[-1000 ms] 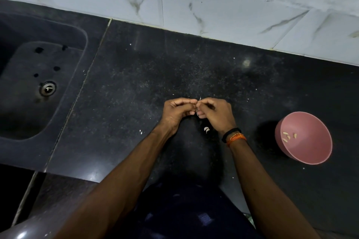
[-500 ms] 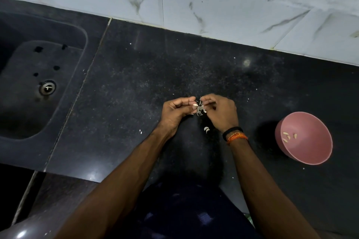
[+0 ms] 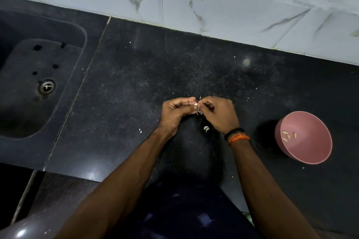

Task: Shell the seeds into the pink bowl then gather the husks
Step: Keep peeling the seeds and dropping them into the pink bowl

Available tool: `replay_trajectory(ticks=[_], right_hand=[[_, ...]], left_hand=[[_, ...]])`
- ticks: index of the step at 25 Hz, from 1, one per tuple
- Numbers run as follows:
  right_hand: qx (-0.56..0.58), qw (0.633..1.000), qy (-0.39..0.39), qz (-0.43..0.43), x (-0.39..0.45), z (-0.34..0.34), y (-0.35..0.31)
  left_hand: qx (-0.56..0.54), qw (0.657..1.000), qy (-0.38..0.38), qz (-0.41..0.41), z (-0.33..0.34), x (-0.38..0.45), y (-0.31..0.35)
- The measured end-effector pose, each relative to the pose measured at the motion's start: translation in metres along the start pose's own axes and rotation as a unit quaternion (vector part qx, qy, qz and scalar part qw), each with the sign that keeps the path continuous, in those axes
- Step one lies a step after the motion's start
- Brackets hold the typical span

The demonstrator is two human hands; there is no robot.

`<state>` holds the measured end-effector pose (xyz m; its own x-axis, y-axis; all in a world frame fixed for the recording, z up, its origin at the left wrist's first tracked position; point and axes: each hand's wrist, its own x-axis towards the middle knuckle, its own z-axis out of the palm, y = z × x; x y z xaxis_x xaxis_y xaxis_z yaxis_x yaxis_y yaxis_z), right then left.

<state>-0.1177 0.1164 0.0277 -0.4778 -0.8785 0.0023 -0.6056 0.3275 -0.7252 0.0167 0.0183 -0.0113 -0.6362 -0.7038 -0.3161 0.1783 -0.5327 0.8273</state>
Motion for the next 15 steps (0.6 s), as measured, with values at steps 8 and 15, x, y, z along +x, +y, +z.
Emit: replay_trajectory(ticks=[8, 15], right_hand=[[0.089, 0.994, -0.040, 0.041, -0.0004, 0.0004, 0.0064], [0.087, 0.995, -0.036, 0.036, -0.0021, -0.0026, 0.0064]], left_hand=[[-0.019, 1.000, -0.005, 0.003, -0.0032, -0.0007, -0.0003], [-0.019, 1.000, -0.009, 0.003, -0.0033, -0.0003, 0.0004]])
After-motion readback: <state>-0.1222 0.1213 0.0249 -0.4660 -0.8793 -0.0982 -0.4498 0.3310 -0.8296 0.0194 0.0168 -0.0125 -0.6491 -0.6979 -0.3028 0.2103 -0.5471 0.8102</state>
